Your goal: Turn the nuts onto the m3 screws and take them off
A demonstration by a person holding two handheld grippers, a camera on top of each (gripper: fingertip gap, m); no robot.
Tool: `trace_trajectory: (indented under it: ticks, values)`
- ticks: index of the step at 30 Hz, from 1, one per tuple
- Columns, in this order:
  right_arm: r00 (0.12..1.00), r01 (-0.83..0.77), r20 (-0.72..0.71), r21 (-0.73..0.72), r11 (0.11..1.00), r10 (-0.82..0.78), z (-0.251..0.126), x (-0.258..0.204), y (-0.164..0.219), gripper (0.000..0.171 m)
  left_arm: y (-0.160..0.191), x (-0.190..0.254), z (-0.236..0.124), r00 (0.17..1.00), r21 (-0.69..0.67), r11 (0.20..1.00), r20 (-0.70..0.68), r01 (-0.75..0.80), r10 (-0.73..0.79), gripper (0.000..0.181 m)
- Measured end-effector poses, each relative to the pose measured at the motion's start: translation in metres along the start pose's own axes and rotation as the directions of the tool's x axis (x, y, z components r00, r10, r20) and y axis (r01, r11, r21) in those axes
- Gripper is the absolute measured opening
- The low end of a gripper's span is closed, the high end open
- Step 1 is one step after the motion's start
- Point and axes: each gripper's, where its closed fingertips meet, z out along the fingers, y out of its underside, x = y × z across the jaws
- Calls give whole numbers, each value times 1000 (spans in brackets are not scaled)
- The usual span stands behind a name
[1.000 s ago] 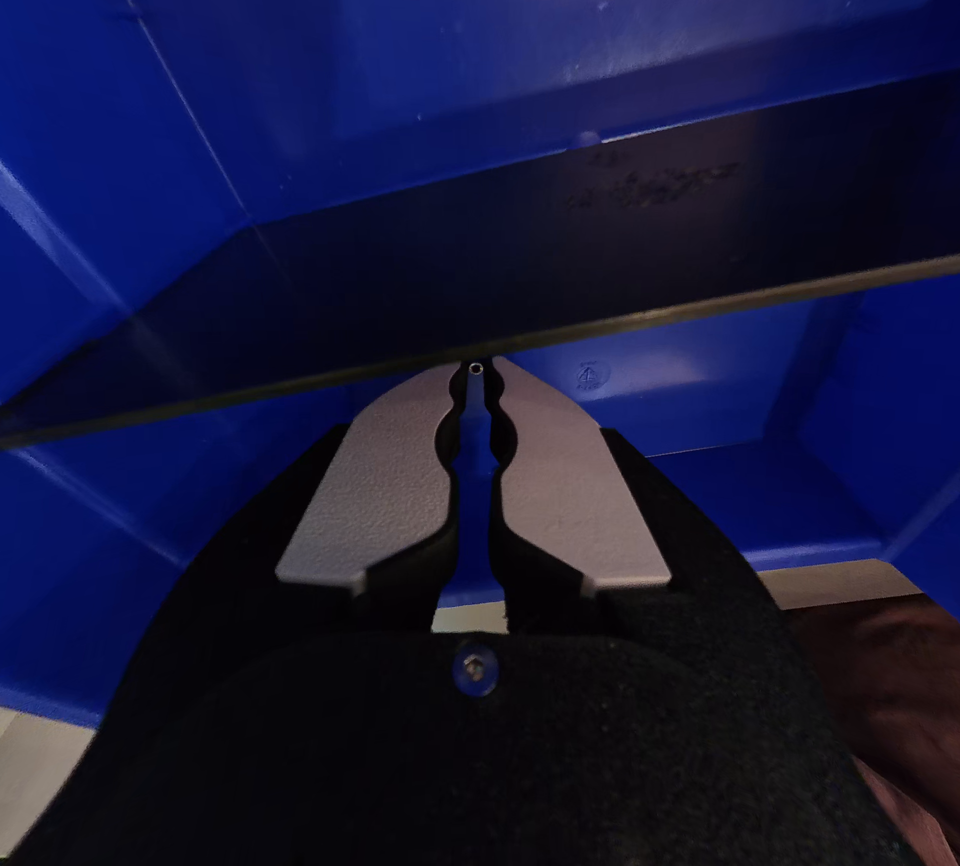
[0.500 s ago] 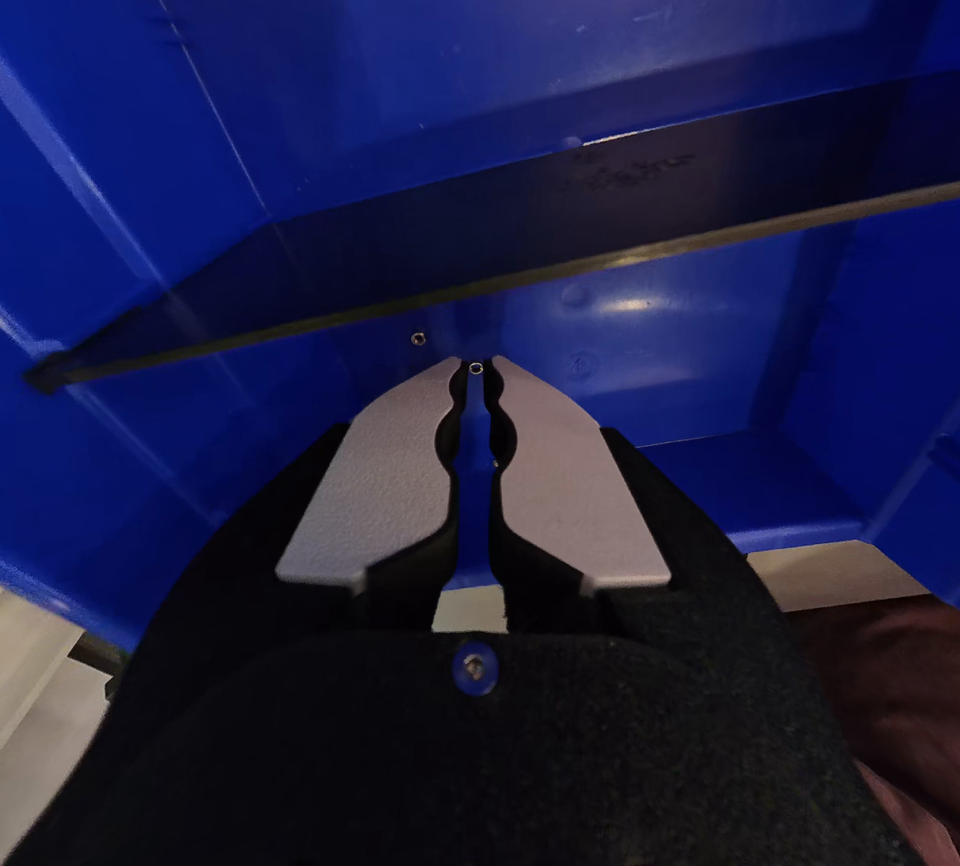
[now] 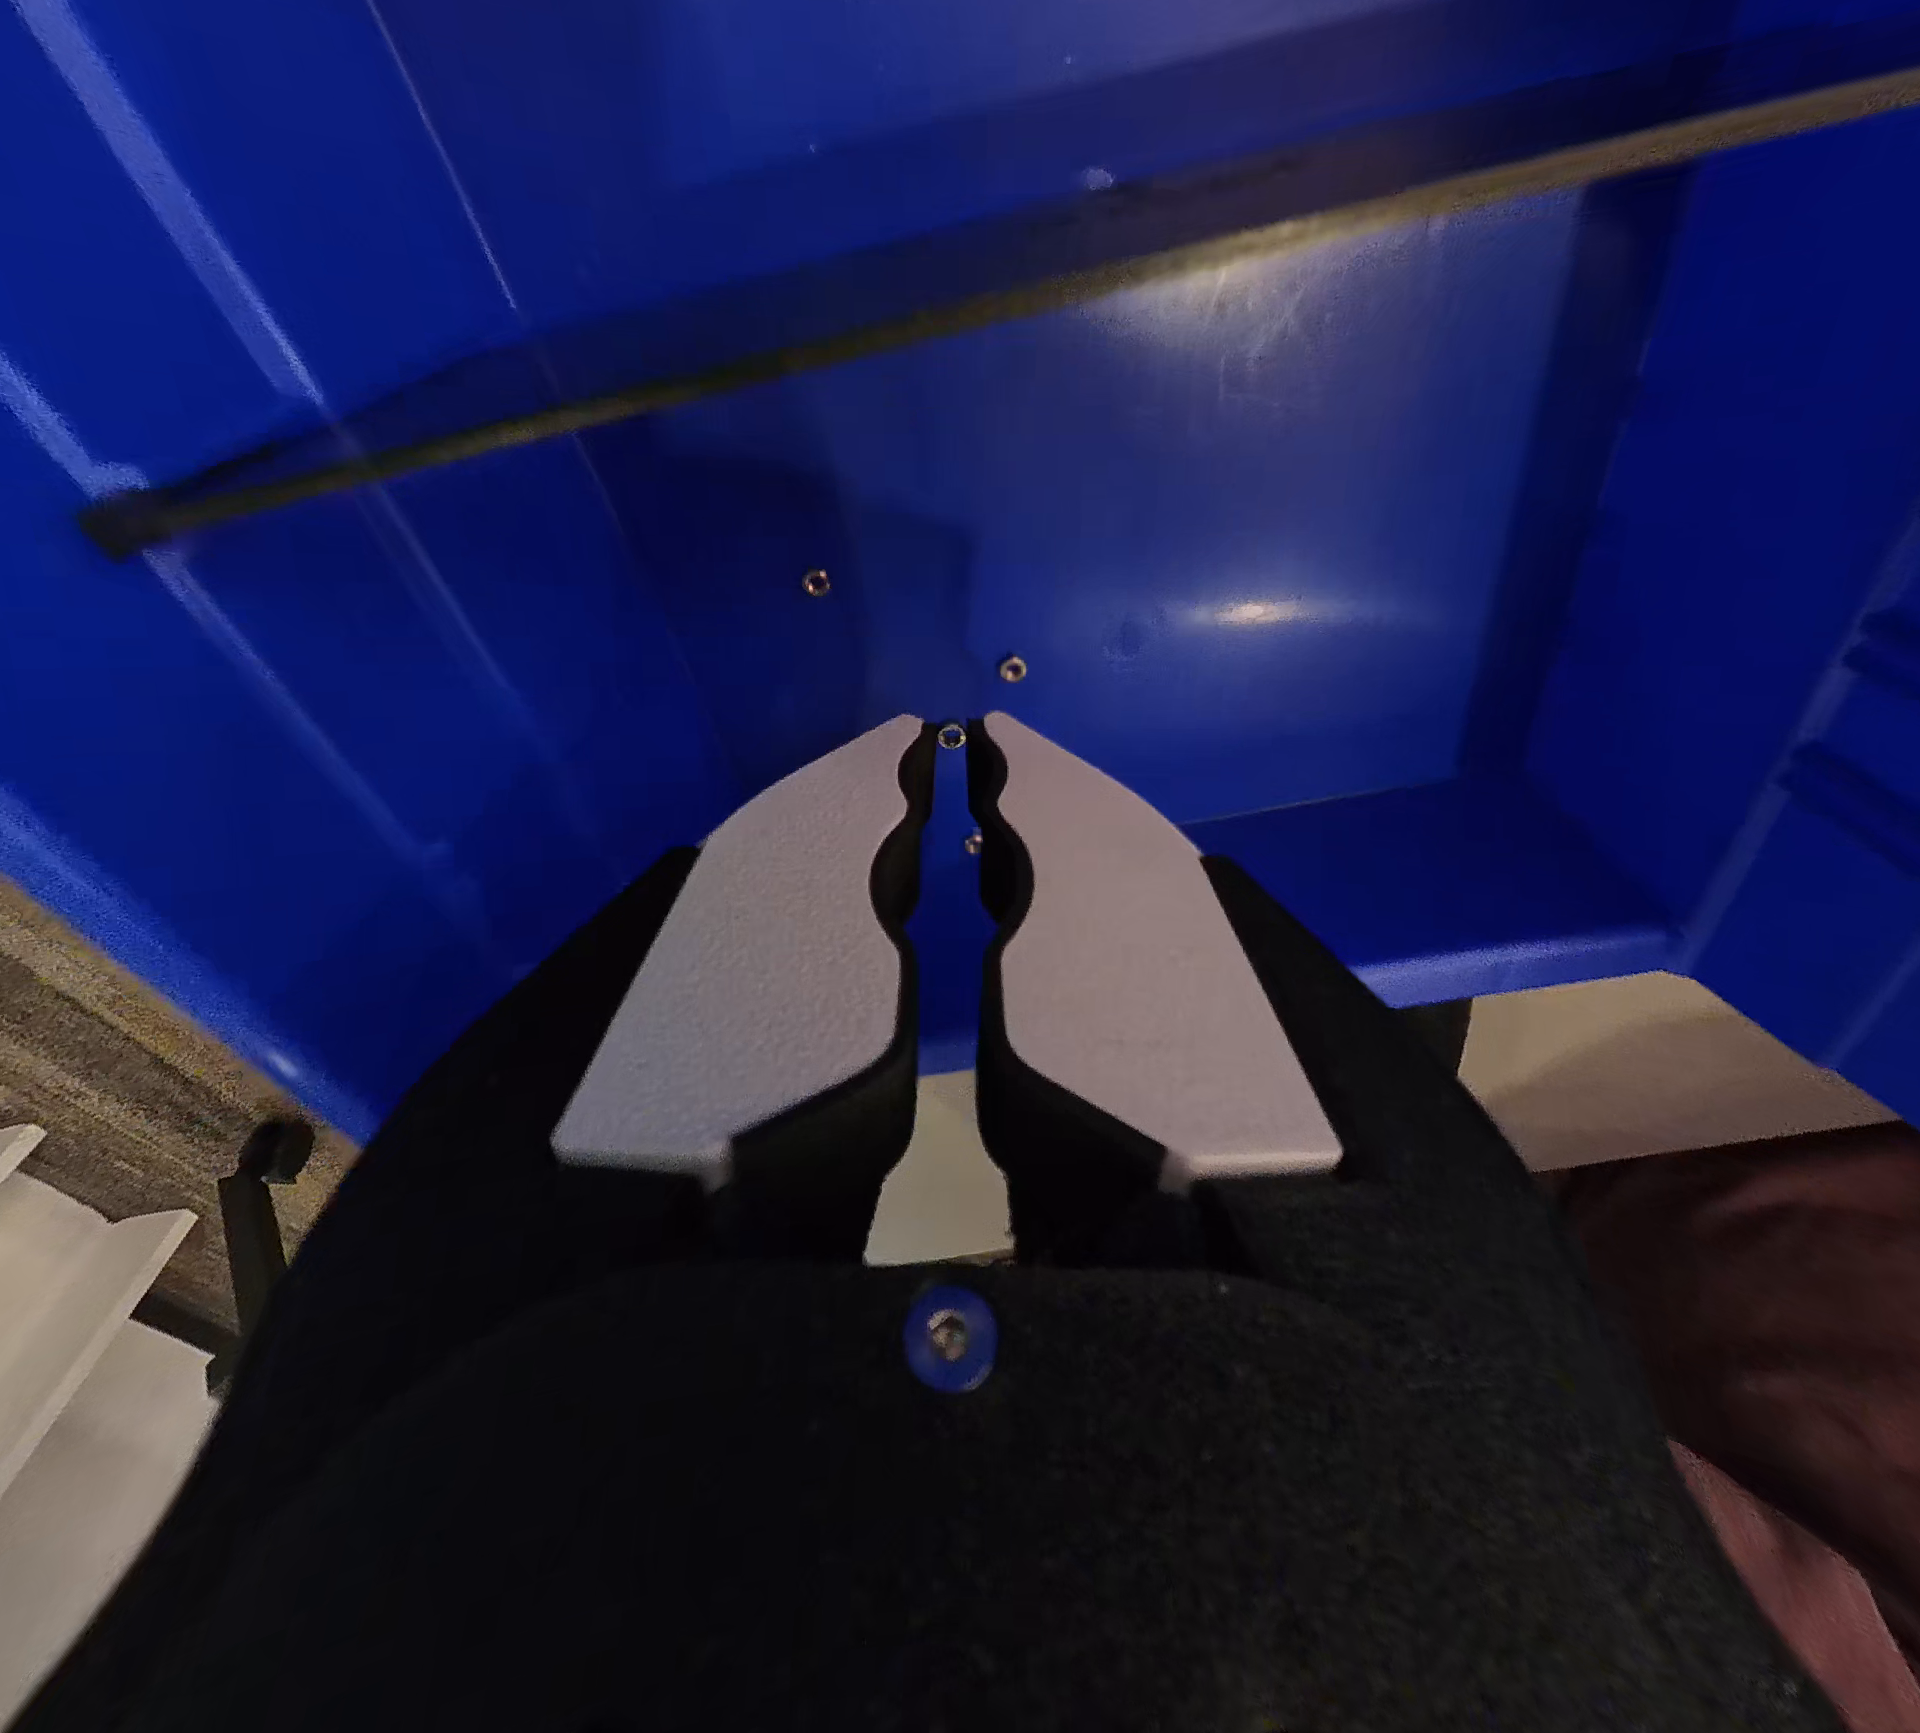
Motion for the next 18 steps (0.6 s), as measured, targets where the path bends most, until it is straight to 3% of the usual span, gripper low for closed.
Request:
trace_trajectory:
  ticks: [18]
  values:
    - [1000, -1, 13, -46, 999, 2, 6, -1, 10, 45, 12, -5, -30, 999, 99, 994, 10, 36, -37, 5]
